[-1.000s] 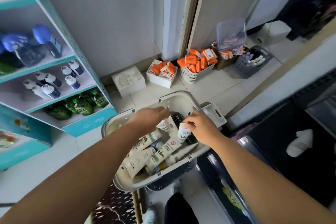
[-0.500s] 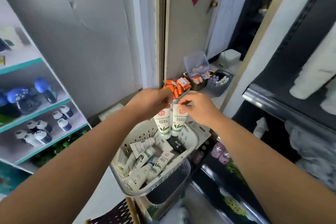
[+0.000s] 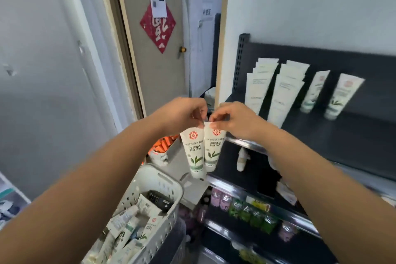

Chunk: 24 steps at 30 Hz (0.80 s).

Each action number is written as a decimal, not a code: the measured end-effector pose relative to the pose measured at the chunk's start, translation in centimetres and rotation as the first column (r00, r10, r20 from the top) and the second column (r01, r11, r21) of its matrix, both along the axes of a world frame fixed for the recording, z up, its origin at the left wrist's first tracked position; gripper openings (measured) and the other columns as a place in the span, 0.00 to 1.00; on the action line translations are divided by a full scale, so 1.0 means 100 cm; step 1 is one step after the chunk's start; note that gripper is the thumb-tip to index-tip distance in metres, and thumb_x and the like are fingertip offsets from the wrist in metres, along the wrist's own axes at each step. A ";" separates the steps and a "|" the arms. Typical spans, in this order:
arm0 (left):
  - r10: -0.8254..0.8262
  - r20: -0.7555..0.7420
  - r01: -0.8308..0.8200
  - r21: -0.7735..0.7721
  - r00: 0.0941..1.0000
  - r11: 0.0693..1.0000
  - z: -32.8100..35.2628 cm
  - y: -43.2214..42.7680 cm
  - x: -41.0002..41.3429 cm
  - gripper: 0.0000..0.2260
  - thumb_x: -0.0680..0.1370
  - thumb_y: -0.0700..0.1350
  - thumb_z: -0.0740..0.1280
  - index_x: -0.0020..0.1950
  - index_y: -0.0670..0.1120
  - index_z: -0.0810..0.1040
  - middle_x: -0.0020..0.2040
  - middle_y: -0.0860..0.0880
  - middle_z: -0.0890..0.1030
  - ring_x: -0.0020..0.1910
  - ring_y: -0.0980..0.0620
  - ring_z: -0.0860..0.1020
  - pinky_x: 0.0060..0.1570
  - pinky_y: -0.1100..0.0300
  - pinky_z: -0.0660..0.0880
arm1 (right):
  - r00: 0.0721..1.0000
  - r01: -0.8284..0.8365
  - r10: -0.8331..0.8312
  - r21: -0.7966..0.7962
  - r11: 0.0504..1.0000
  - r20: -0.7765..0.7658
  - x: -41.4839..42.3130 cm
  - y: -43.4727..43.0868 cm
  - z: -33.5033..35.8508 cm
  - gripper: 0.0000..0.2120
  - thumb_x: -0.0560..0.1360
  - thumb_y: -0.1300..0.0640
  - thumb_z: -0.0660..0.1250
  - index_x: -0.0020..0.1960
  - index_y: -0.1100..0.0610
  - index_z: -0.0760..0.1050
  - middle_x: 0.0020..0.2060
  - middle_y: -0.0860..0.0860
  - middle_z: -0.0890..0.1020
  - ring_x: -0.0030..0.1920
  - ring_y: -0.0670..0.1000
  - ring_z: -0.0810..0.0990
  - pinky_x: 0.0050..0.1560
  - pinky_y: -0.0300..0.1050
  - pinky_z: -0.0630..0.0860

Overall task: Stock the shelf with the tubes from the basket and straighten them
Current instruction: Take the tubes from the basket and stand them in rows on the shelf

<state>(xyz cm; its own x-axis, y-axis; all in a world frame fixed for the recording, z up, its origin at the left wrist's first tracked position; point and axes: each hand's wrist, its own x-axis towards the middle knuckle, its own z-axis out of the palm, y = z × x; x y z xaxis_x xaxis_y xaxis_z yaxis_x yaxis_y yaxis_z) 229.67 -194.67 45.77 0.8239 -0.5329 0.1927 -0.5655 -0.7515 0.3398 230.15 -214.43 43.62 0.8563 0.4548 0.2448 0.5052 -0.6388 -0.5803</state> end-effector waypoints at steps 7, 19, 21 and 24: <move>-0.118 0.003 0.118 -0.043 0.993 0.992 0.047 -0.117 0.009 0.13 0.72 0.42 0.75 0.45 0.55 0.72 0.40 0.55 0.81 0.41 0.58 0.79 0.40 0.62 0.75 | 0.990 0.143 -0.143 0.130 0.981 -0.006 -0.022 -0.114 0.040 0.04 0.73 0.62 0.72 0.45 0.53 0.81 0.41 0.45 0.79 0.43 0.44 0.78 0.48 0.38 0.74; -0.249 0.032 0.251 -0.143 0.968 0.957 0.066 -0.298 0.016 0.13 0.73 0.42 0.74 0.51 0.52 0.73 0.41 0.53 0.82 0.38 0.61 0.77 0.42 0.61 0.74 | 0.949 0.302 -0.313 0.182 0.936 0.031 -0.040 -0.296 0.056 0.03 0.74 0.60 0.71 0.45 0.53 0.80 0.43 0.48 0.80 0.45 0.48 0.80 0.44 0.41 0.75; -0.272 0.016 0.270 -0.167 0.962 0.948 0.065 -0.317 0.020 0.14 0.73 0.41 0.74 0.52 0.51 0.73 0.40 0.52 0.82 0.37 0.60 0.77 0.43 0.60 0.75 | 0.946 0.313 -0.324 0.172 0.934 0.035 -0.038 -0.314 0.052 0.03 0.74 0.60 0.71 0.44 0.52 0.80 0.43 0.48 0.80 0.45 0.48 0.80 0.46 0.41 0.74; -0.283 0.013 0.282 -0.156 0.959 0.947 0.063 -0.339 0.033 0.15 0.73 0.42 0.74 0.55 0.52 0.74 0.39 0.53 0.82 0.38 0.58 0.78 0.45 0.57 0.77 | 0.941 0.332 -0.338 0.175 0.927 0.007 -0.032 -0.334 0.048 0.08 0.75 0.59 0.71 0.41 0.47 0.78 0.43 0.48 0.80 0.45 0.47 0.80 0.45 0.40 0.73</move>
